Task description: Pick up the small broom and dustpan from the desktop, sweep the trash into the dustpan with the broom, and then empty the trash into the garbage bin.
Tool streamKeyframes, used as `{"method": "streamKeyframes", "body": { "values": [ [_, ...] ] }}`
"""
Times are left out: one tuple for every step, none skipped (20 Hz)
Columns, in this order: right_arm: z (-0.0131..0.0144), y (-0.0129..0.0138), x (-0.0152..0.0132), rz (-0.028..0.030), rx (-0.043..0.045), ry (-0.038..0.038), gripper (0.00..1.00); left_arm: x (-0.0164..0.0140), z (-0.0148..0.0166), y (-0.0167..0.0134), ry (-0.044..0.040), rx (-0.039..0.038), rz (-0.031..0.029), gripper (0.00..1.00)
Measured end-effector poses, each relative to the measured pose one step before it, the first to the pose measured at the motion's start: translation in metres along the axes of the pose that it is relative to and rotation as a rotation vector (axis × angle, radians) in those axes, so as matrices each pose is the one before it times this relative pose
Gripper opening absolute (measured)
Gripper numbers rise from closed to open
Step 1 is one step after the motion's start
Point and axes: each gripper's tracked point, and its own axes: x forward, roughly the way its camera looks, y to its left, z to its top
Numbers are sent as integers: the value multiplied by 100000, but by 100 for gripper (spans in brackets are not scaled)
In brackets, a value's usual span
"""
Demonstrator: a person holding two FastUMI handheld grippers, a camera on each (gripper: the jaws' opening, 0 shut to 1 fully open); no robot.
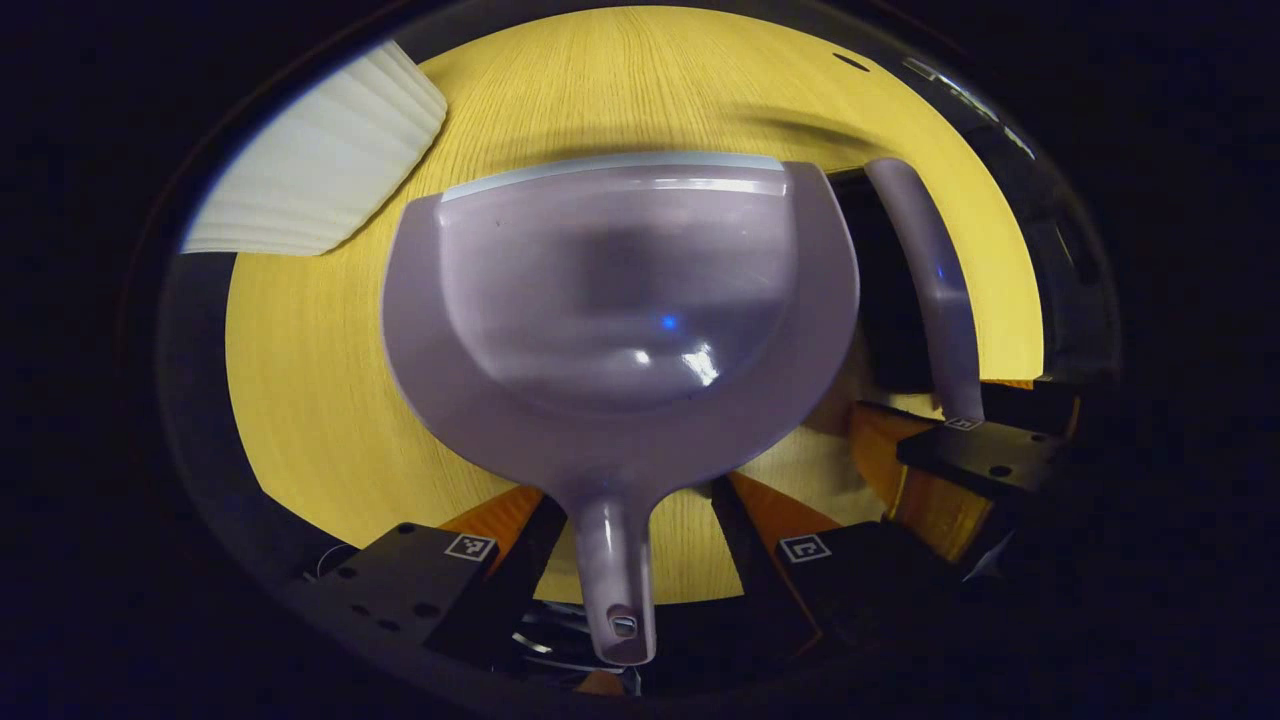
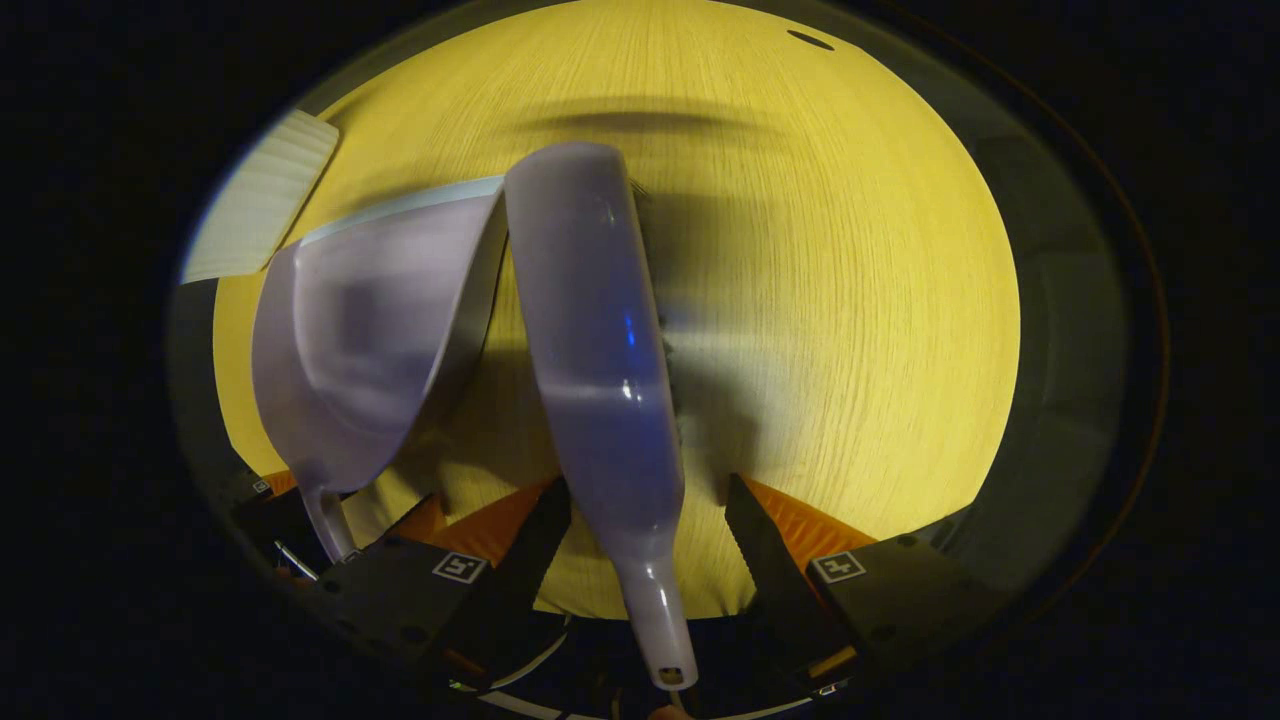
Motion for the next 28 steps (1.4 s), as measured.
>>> {"method": "streamKeyframes", "body": {
  "values": [
    [-80, -20, -411, 182, 568, -712, 100, -327, -65, -155, -1040, 473, -474, 85],
    [-25, 64, -288, 589, 637, -907, 100, -471, -225, -15, -893, 671, -274, 85],
    [10, 45, -300, 584, 983, -1451, 94, -419, -216, -21, -1248, 635, -59, 85],
    [-59, 63, -619, 834, 906, -1791, 100, -496, -323, -38, -1345, 996, -138, 85],
    [-70, 70, -484, 1094, 795, -1535, 94, -533, -382, -101, -1499, 1039, -315, 85],
    [-172, 175, -788, 1702, 614, -1085, 100, -543, -433, -76, -1700, 1023, -261, 85],
    [-174, 43, -885, 1350, 866, -2032, 100, -745, -397, -165, -2410, 776, -676, 87],
    [-52, 43, -1103, 1380, 624, -3245, 100, -807, -474, -83, -2542, 496, -542, 87],
    [68, -28, -1235, 975, -80, -3760, 100, -920, -321, 54, -2839, 220, 24, 85],
    [52, 315, -1523, 2844, -388, -4205, 100, -1225, 60, -37, -5796, 596, -179, 87],
    [304, 554, -1872, 5021, -438, -6013, 100, -1507, 277, -21, -7263, 1671, 431, 85],
    [495, 99, -1709, 2673, -1842, -7051, 100, -1592, 931, 136, -8812, 1896, 355, 85],
    [687, -243, -2075, 958, -2020, -7890, 93, -2098, 1367, 149, -11591, 1962, 1234, 85],
    [1053, -103, -1962, 24, -2458, -9352, 100, -1977, 1327, 99, -9722, 1571, 1125, 85],
    [1209, -253, -2144, -1743, -2679, -10054, 100, -1924, 1486, 107, -10094, 967, 1695, 85],
    [1774, -298, -2077, -2138, -2099, -10234, 100, -1827, 1369, 226, -9198, 1398, 1591, 85],
    [2007, -331, -1969, -2686, -1106, -10423, 99, -1861, 1633, 351, -7920, 1247, 975, 85],
    [746, -443, -1337, -2324, 711, -9923, 99, -1573, 1487, -54, -8505, 373, -64, 85],
    [1056, 53, -594, -1456, 1338, -8635, 100, -1539, 1552, 182, -7424, 358, -255, 84],
    [1826, -344, -1074, -1071, 1602, -8809, 99, -1554, 1897, 41, -8008, 773, -112, 85],
    [1229, -19, -889, -282, 987, -8074, 99, -1605, 1490, 331, -7143, 361, 1640, 84],
    [1165, -24, -962, 181, -53, -7694, 99, -1939, 1781, 234, -7806, 433, 1921, 84],
    [169, 53, -159, 235, -949, -6676, 98, -1382, 1188, 194, -5365, 13, 1792, 84],
    [-56, -107, 131, 330, -2252, -7160, 98, -1247, 796, -28, -5931, -1188, 1008, 84],
    [146, 127, -277, 523, -1485, -6169, 98, -1020, 868, -58, -3778, -2188, 874, 84],
    [794, 36, -273, 1031, -1779, -7378, 98, -1047, 589, 187, -2698, -3750, 533, 84],
    [499, 93, -231, 1518, -1196, -8187, 98, -769, 890, -74, -3272, -3877, -426, 84],
    [156, -611, 118, 137, -4114, -9004, 98, -106, 852, 404, -3660, -3850, 625, 84]
  ]
}}
